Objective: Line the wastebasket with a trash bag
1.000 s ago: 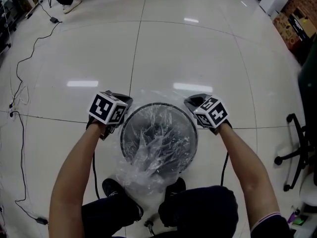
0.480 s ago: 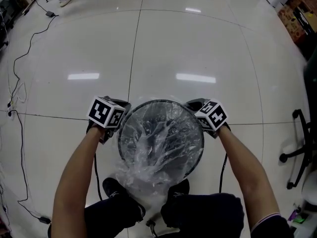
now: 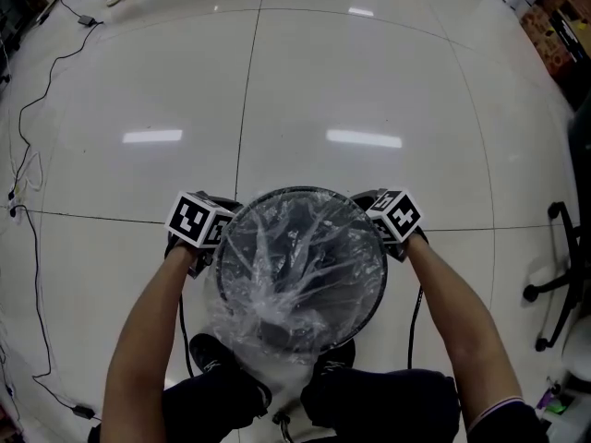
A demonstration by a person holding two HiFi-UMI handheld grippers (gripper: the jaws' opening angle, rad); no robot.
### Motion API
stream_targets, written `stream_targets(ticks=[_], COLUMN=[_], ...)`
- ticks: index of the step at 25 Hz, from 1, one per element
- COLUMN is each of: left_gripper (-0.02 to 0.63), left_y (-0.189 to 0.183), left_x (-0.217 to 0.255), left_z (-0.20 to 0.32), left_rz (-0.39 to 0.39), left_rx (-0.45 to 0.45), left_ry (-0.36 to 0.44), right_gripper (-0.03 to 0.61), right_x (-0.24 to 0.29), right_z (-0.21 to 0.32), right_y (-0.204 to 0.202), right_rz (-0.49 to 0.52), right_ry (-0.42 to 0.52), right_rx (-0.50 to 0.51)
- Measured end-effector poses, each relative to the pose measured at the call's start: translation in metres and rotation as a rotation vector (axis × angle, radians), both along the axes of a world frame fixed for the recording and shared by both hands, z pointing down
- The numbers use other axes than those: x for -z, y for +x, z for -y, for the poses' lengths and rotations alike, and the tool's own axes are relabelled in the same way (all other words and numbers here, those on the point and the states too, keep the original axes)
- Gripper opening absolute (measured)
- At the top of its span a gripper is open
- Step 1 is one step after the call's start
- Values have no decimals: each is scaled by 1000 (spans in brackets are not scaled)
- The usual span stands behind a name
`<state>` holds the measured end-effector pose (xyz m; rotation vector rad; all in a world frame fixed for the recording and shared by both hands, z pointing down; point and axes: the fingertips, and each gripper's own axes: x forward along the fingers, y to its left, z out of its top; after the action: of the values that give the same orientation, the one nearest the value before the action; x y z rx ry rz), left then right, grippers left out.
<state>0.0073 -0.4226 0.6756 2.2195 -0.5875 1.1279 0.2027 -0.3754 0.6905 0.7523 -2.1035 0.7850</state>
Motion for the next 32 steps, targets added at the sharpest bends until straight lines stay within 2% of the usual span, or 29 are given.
stream_targets(ticks=[6,12,21,23,28,32], left_gripper=[12,12,12,19,106,161], left_y=[-5,-6,-9,-9,-16,-26], left_x=[-15,-27,-36,-31,-17,-3], left_z=[-7,-16,-18,-13,-4,4], left_rz=[12,24,16,-5,-16,4], left_rx=[10,15,27,45,79,92], left_ry=[-28,-54,-64,-51,-23,24], right_gripper=[2,2,8,46,147,178], right_x=[-14,-28,-41,-39,-30,-10], right_z=[-6,-13,-12,-10,-9,-5], right_y=[-3,-3,-3,-2,10,17], right_rz=[37,32,23,26,45,76], right_ry=[-62,-98,-109,-105,-94,-64], right_rx=[-2,-4,-19,-35,-87,-114])
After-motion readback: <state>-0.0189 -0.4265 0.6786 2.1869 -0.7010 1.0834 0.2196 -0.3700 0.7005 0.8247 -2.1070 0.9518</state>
